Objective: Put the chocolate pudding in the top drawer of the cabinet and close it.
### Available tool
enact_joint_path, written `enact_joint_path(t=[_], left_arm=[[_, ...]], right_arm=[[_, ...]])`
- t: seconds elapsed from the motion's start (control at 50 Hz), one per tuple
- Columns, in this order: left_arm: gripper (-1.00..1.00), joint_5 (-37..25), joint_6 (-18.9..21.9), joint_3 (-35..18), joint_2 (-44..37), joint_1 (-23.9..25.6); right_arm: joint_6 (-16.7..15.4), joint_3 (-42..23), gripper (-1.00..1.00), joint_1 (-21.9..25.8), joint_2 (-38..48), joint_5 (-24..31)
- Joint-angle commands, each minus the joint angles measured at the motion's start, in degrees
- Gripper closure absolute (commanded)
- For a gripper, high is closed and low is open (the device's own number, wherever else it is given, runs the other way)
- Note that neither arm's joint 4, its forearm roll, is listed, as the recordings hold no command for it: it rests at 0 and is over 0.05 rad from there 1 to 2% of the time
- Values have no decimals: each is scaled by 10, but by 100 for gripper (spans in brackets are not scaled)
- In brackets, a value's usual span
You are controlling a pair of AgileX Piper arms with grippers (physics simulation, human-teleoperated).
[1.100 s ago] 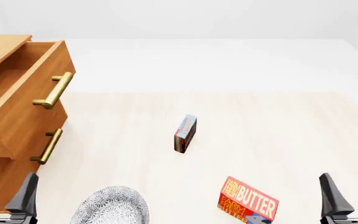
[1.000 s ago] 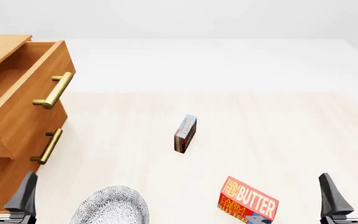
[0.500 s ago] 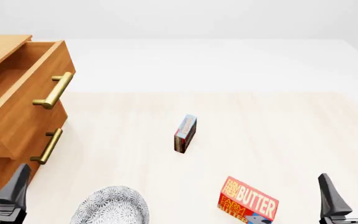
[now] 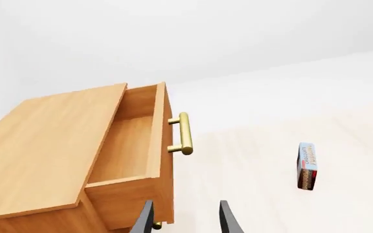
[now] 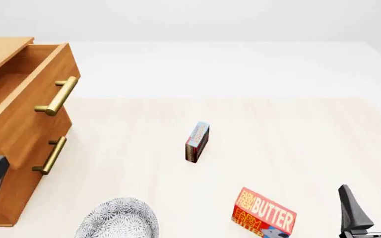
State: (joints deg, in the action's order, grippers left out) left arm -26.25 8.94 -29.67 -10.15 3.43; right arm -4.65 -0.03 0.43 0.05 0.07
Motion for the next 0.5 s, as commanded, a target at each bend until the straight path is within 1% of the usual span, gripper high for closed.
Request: enact_joint_path(t=[0.02,0.12,0.14,0.16,0.18,0.2,0.32,0.38,0.44,0.5], left_arm=[[-100,-65,32,-97,-44,7],[-100,-75,49,-112,-50,2],[-100,-86,51,-128,-59,9],[-100,-89,57,-132,-62,8],[-100,-91,54,-134,-64,9],[-100,-98,31,-141,-74,9],[-100,-111,52,-160,-83,12],[-100,-121,56,-185,-97,6],[-100,-131,80,-199,-106,19],[-100,-134,83,-207,-112,18]], right_arm=[[1,0,-100,-1,0,0],[2,0,-100,-1,0,1],[1,0,-100,2,0,1],[0,0,-100,2,0,1],[1,0,-100,2,0,1],[3,0,-100,2,0,1],[3,0,-100,1,0,1],[4,0,-100,1,0,0],[4,0,-100,2,0,0],[5,0,-100,1,0,0]])
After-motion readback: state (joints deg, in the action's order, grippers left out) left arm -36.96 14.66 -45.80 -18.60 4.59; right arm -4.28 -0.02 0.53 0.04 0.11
